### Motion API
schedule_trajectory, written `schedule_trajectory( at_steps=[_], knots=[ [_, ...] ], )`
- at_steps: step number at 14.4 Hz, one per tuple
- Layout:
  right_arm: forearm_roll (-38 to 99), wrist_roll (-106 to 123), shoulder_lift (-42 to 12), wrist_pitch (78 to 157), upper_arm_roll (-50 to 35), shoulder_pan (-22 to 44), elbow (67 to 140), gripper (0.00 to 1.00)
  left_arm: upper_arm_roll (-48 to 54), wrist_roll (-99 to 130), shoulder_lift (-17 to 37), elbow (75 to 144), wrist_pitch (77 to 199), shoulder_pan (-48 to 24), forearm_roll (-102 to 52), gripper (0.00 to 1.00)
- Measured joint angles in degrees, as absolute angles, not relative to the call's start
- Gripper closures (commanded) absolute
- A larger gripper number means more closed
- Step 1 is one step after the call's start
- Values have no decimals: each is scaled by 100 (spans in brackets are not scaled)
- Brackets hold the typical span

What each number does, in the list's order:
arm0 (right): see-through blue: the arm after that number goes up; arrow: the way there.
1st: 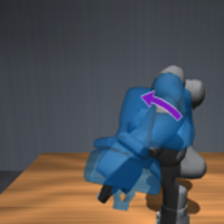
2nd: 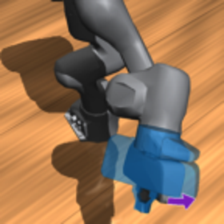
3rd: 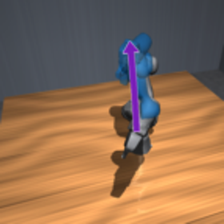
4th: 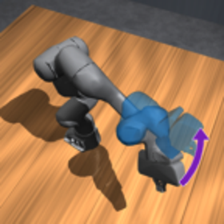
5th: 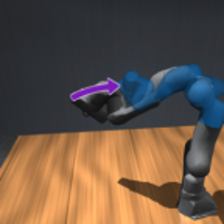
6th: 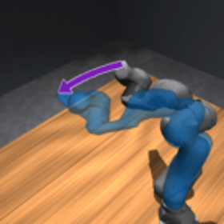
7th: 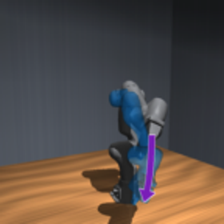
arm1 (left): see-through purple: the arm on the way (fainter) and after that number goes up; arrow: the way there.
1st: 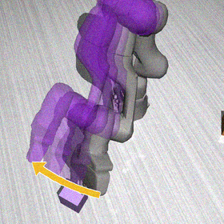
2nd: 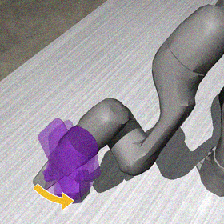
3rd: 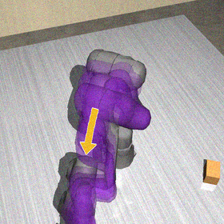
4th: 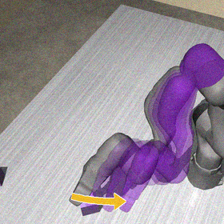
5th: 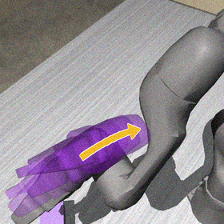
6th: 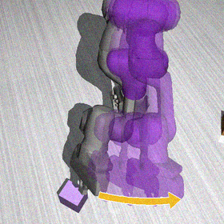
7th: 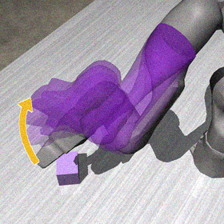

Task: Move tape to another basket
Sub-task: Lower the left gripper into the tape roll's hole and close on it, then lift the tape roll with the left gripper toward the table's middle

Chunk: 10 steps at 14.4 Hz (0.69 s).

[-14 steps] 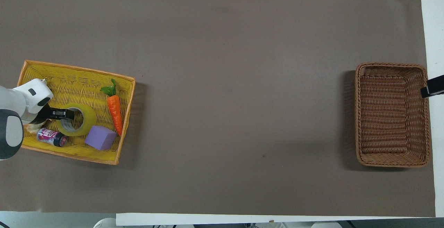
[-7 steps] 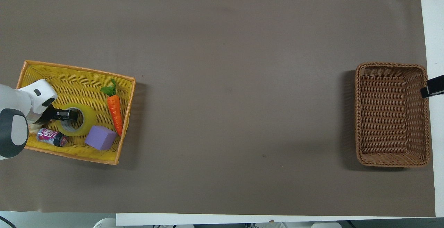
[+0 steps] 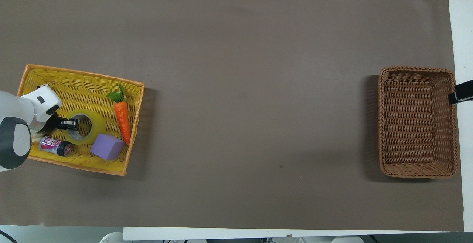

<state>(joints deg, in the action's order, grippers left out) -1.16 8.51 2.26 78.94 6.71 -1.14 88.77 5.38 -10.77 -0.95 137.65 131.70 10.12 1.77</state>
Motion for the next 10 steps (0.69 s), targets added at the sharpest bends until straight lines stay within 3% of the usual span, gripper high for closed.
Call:
schedule_trajectory(
  at_steps=[5, 10],
  knots=[
    [-116, 851, 226, 7894, 671, -114, 8877, 1, 558, -1073, -89, 13574, 12841, 973, 175, 100],
    [-116, 851, 226, 7894, 671, -114, 8877, 1, 587, -703, -79, 11583, 10624, 673, -598, 100]
  ],
)
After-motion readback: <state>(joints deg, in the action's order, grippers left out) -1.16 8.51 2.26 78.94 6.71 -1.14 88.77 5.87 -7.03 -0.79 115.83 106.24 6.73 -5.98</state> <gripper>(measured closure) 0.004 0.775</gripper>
